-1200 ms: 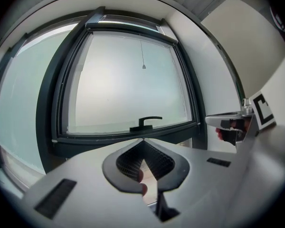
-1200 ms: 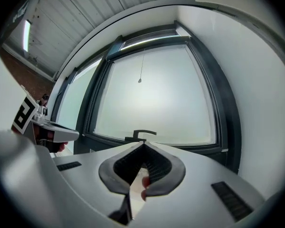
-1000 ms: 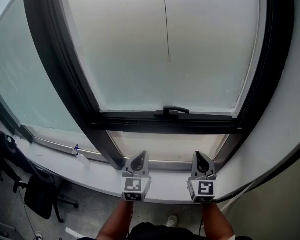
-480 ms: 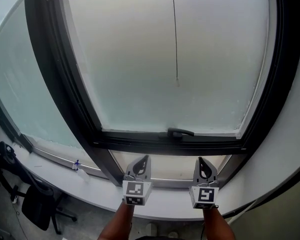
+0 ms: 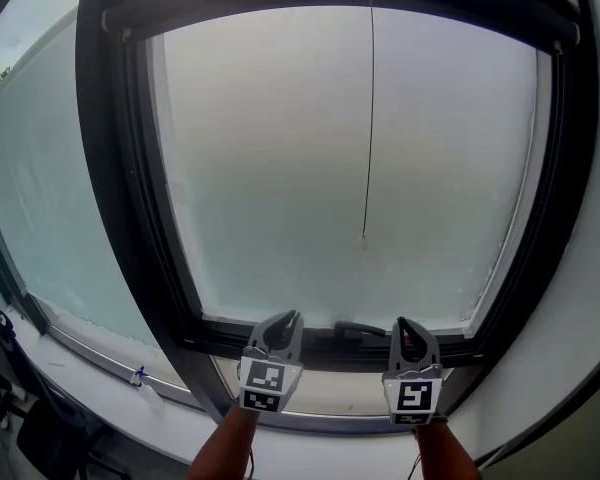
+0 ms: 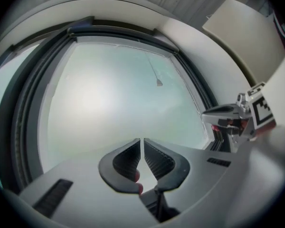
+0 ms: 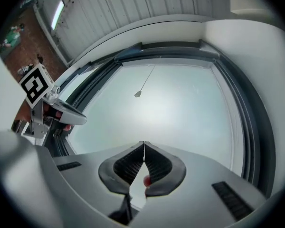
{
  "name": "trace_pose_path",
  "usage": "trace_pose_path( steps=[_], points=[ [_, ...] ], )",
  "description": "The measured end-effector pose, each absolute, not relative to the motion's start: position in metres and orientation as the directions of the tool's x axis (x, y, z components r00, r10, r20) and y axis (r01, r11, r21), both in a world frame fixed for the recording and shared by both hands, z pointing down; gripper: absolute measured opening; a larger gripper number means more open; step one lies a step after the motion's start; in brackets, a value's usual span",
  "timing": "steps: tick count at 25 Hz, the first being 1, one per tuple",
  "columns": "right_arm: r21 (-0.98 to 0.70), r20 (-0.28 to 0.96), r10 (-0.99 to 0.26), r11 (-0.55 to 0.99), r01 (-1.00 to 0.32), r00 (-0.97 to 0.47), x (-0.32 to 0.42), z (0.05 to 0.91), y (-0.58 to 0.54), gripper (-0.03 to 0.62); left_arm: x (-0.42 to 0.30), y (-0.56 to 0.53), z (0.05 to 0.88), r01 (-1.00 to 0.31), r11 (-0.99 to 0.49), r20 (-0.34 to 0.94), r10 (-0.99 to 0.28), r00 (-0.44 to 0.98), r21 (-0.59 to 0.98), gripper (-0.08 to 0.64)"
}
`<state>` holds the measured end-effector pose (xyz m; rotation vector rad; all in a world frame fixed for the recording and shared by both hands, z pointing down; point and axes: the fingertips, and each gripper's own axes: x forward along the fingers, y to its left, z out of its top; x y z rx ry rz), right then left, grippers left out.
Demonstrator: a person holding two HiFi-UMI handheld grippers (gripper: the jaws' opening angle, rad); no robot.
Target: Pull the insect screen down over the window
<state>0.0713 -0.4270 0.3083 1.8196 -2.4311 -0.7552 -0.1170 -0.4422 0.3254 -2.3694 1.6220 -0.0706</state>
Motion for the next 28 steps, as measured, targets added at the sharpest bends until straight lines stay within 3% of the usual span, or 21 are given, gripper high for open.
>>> trace_pose_path(
  steps=[6,15,20,28],
  points=[
    [0.633,-0.247,-0.891,0.15,-0.76,-0.382,0.061,0.241,-0.447,0.087,-0.108,-0.469,0.269,-0.785,-0.302,-0.064,-0.916,0.396,-0.541,0.143],
    [0.904,-0.328,-0.868,-0.173,-0.392,-0.374,0.046,0.111,-0.466,0.186,-0.125,-0.496,0.128,-0.507,0.007,-0.149,-0.959,0.242,-0.862,0.245],
    [0.906,-0.415,-0.845,-0.353,-0.233,-0.337,0.038,0.018,-0.474,0.204,-0.129,-0.5,0.032,-0.312,0.216,-0.276,-0.948,0.161,-0.925,0.311],
    [0.87,-0.488,-0.841,-0.489,-0.055,-0.234,0.041,-0.099,-0.479,0.213,-0.124,-0.494,-0.106,-0.157,0.453,-0.47,-0.877,0.096,-0.877,0.318]
  ],
)
